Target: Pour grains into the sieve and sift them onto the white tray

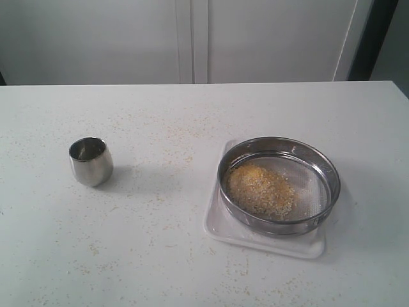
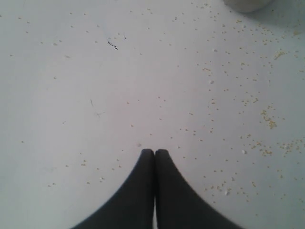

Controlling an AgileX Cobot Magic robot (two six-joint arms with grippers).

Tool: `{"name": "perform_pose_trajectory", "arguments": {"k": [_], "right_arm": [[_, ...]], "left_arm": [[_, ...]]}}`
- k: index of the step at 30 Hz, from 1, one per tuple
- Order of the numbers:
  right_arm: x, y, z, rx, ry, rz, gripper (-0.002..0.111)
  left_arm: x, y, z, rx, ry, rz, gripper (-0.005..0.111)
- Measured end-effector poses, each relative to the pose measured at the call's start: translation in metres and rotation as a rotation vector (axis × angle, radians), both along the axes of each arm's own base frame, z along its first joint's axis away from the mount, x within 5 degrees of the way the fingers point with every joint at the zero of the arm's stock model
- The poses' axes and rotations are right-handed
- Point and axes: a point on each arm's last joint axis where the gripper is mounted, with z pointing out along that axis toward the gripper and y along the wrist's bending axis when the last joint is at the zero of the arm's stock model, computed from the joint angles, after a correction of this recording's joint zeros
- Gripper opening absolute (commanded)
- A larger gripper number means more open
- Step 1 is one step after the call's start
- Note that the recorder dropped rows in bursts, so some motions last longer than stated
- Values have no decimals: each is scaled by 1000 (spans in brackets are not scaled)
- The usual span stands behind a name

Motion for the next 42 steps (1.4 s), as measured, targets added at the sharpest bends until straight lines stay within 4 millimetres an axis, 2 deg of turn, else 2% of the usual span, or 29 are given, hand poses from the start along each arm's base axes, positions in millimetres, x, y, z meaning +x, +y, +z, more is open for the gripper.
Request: {"name": "perform_pose_trajectory", "arguments": {"k": [31,36,42], "right_arm": [[-1,1,6,-63,-64,-7,0],[-1,0,22,-64,-47,-11,0],[11,1,47,-66,-1,-10,0]], "left_arm": [[0,0,0,0,0,0,0],[0,0,0,0,0,0,0],[0,0,0,0,0,0,0]]}}
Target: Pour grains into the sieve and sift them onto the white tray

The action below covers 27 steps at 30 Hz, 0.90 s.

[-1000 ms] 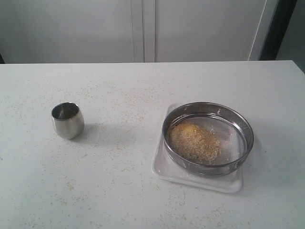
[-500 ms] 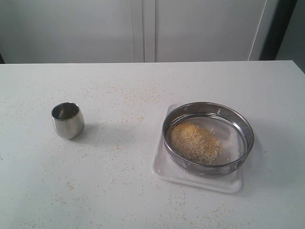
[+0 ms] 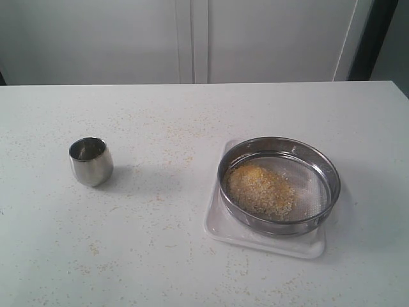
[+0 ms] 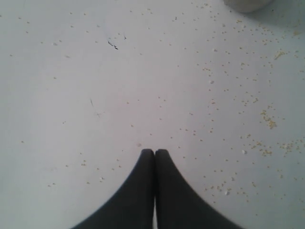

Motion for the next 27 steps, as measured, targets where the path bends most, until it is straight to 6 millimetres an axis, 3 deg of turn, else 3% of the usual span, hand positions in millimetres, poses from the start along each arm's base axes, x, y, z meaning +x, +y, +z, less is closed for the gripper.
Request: {"name": "perform_pose_trajectory", "arguments": {"k": [11,19,23,27], "right_arm": [[0,0,6,10,-58,7,0],[6,0,14,74,-8,15,0],[24,0,30,75,109,3,0],[61,1,38,102,324,-11,0]], "left_arm": [[0,0,0,0,0,0,0],[0,0,0,0,0,0,0],[0,0,0,0,0,0,0],[0,0,0,0,0,0,0]]}}
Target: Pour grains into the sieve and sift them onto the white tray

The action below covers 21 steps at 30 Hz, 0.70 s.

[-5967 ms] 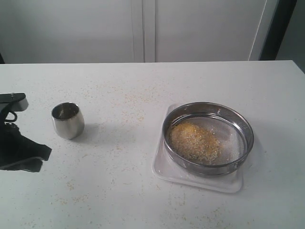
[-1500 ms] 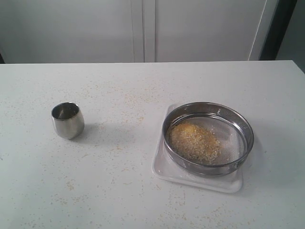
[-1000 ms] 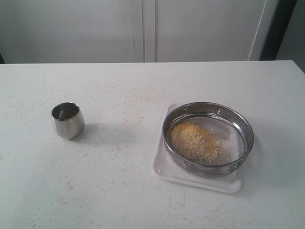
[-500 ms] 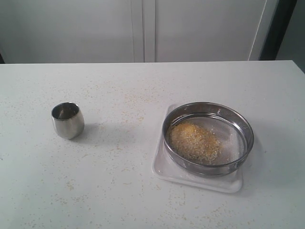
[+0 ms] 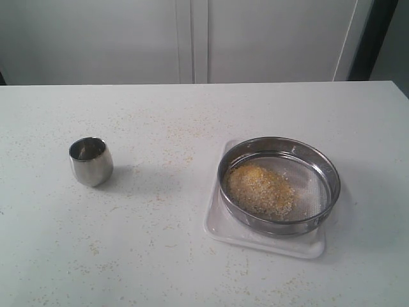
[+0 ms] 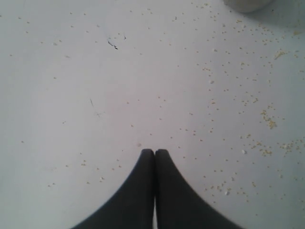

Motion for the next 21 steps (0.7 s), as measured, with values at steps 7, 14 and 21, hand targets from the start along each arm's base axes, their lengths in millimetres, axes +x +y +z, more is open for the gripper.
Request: {"name": "perform_pose_trajectory", "arguments": {"k": [7,14,21], "right_arm": [[74,4,-2,47,406,-12,0],[116,7,-14,39,601,-10,0],[147,22,-34,-10,771,48,0]], "left_arm": [[0,0,0,0,0,0,0],[0,0,0,0,0,0,0],[0,0,0,0,1,0,0]]}}
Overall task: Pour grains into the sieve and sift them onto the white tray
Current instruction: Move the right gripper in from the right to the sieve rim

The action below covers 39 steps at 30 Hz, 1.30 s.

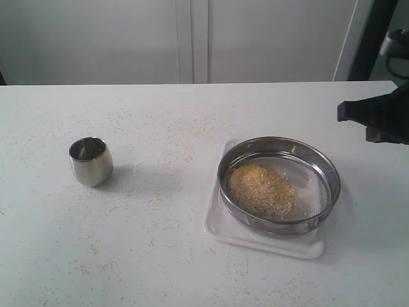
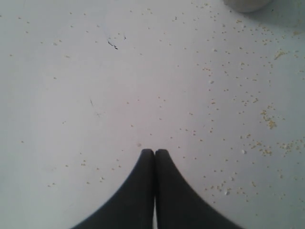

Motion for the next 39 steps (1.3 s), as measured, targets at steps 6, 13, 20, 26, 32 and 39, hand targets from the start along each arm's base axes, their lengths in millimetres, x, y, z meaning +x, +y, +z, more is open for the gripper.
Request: {"name": "perform_pose_trajectory", "arguments": {"k": [6,13,20,26,32,39], "right_arm": [[26,13,-24,-14,131,35,0],[45,19,-51,-27,235,48,2],[50,20,-72,-28,302,35,23],[53,21,-84,-30,336,31,28],[56,21,-97,-29,374,19,28],[58,21,-109,-23,406,-2,27]], "left_arm": [[0,0,0,0,0,0,0],[0,0,0,0,0,0,0],[0,0,0,0,0,0,0],[0,0,0,0,0,0,0],[0,0,0,0,0,0,0],[0,0,0,0,0,0,0]]}}
